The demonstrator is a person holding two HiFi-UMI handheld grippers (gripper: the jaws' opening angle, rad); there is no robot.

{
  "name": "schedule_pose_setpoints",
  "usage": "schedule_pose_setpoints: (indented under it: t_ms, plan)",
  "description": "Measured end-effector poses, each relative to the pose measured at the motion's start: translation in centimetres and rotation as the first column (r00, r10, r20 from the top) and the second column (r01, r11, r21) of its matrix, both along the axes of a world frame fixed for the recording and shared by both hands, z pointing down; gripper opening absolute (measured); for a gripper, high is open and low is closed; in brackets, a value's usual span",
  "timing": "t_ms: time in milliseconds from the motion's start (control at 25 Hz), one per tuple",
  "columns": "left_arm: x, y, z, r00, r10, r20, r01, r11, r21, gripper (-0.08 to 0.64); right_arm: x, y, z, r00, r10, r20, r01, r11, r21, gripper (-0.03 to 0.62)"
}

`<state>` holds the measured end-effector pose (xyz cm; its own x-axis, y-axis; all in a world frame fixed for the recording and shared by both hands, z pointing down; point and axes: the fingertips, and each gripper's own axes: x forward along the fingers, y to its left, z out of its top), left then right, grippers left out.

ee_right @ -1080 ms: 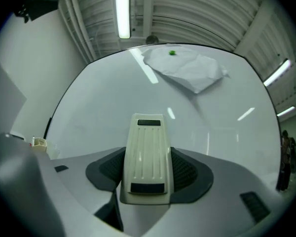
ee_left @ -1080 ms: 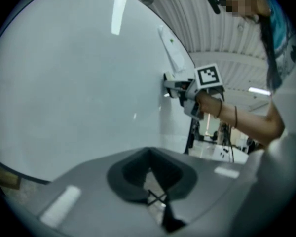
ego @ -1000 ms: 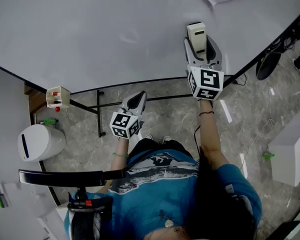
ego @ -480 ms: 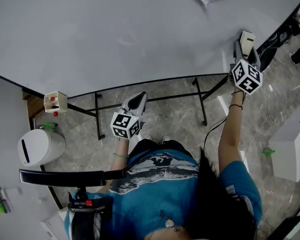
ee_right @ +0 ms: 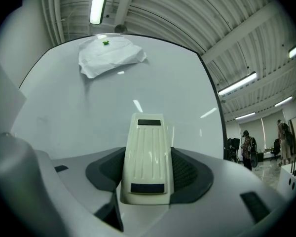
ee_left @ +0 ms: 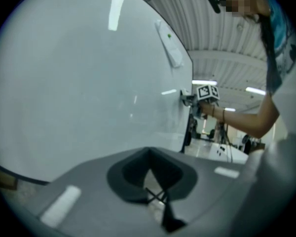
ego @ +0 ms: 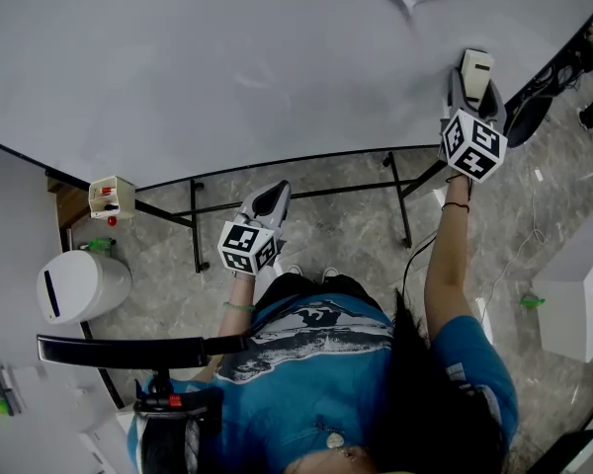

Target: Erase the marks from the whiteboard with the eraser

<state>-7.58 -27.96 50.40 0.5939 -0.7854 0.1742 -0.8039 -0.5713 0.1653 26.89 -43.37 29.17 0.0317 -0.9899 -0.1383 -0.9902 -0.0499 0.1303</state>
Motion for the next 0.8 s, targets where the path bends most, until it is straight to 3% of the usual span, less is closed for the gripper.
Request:
schedule_pose_setpoints:
  t_ms: [200, 480, 800]
  plan:
    - [0.4, 0.0, 0.0, 1.000, 0.007, -0.003, -0.007, 1.000, 0.000, 0.004, -6.8, 0.7, -1.3, 0.994, -0.056, -0.097, 0.061, 0.997, 0.050, 0.263]
    - [0.5, 0.2, 0.1, 1.000, 0.010, -0.005, -0.010, 1.000, -0.003, 0.003, -18.6, 2.2, -1.4, 0.970, -0.224, -0.090, 0.232, 0.968, 0.093, 0.263]
    - [0.2, 0.4, 0.6, 1.000, -0.004, -0.005, 0.004, 1.000, -0.014, 0.003, -31.5, 4.4, 2.3, 0.871, -0.374, -0.318, 0.396, 0.918, 0.002, 0.264]
